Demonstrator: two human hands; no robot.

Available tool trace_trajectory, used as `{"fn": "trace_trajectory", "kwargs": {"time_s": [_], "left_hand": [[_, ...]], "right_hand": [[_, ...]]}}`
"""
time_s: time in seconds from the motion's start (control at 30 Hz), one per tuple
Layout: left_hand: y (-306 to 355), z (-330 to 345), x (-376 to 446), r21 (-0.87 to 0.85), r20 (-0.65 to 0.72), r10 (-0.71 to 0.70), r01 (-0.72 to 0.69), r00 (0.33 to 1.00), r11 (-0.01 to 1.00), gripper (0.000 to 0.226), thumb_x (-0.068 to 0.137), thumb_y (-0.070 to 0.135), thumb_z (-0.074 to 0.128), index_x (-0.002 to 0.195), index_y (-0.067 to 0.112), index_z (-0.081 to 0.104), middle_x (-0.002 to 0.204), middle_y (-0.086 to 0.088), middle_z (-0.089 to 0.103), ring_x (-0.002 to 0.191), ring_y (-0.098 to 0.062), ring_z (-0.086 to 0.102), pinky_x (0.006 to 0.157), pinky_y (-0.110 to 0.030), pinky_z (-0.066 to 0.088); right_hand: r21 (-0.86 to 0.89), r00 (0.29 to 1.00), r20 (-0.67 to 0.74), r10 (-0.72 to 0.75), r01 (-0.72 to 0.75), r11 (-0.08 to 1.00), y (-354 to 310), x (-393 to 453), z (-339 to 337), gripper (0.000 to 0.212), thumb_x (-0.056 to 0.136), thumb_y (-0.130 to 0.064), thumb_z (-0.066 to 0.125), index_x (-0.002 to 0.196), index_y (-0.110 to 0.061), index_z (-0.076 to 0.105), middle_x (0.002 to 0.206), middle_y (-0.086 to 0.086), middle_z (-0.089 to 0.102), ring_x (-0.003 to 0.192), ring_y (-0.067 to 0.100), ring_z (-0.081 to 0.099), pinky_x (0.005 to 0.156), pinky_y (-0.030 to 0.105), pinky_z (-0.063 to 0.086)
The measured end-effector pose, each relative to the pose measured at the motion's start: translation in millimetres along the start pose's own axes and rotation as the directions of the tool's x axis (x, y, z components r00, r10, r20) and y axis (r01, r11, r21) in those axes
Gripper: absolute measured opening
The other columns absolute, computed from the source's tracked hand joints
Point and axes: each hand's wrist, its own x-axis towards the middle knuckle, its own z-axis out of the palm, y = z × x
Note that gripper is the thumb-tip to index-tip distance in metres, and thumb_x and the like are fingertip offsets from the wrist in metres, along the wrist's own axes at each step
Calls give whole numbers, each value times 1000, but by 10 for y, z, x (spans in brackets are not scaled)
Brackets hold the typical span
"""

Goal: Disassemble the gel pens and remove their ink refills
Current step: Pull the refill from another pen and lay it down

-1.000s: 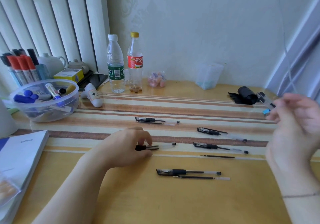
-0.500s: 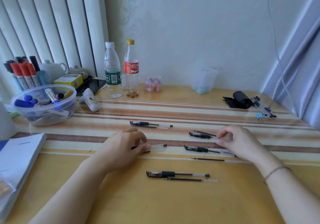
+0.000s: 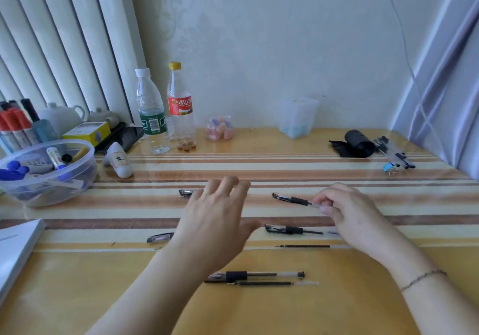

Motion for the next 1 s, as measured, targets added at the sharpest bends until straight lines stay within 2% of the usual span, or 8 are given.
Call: {"fn": "trace_trajectory", "kwargs": {"time_s": [0.1,0.2,0.27,0.37,0.67,0.8,0.9,1.0], "left_hand": [[157,93,-1,17,-153,125,-124,980,992,50,89,55,46,127,22,50,127,2,55,115,-23,53,93,-40,47],[157,249,27,33,-204,265,-264,943,964,22,92,37,49,100,21,61,91,5,64,81,-22,60,72,-36,48],[151,268,45,-5,-193,284,-290,939,957,3,86,18,61,85,20,58,72,6,57,63,-20,53,55,-28,38],[126,271,37,-130,-156,241,-262,958,956,14,83,14,59,79,22,48,62,6,49,52,-21,41,43,-25,19],[33,315,2,-306,-162,266,-305,950,902,14,94,29,40,85,25,50,59,2,49,54,-25,38,46,-35,33],[12,335,-2,-326,-166,260,-302,951,896,16,94,32,40,86,26,53,55,1,44,52,-23,36,45,-33,33],[-36,305,8,-351,-175,218,-268,960,897,27,95,50,37,90,32,56,48,5,38,48,-16,37,43,-25,29],[-69,246,-17,-351,-193,214,-271,958,896,29,94,53,39,88,30,57,52,11,41,51,-12,40,44,-22,28]], "right_hand": [[64,987,3,-161,160,985,-221,-128,0,20,97,-20,49,102,-35,61,103,-24,54,105,12,51,89,31,46],[52,957,-30,-288,290,956,-396,-192,41,21,96,-18,49,105,-32,62,102,-23,56,107,3,49,93,25,41],[50,948,-50,-315,317,947,-453,-208,52,20,96,-19,47,105,-28,63,99,-23,57,103,-2,48,91,22,41],[75,938,-28,-346,347,935,-461,-214,60,24,96,-30,41,102,-30,64,93,-24,60,99,0,52,84,22,44],[-42,908,-29,-419,417,908,-492,-222,121,23,95,-33,44,97,-33,66,84,-22,63,82,2,53,73,21,44],[-53,891,-56,-450,448,893,-502,-214,136,27,94,-33,40,96,-30,67,79,-20,61,78,5,51,68,24,45],[-76,886,-97,-453,447,891,-478,-198,98,21,91,-23,49,93,-27,69,75,-17,59,75,11,53,62,29,46],[-48,889,-97,-447,445,894,-485,-210,70,22,94,-31,46,92,-30,67,73,-22,56,75,7,53,62,27,45]]}}
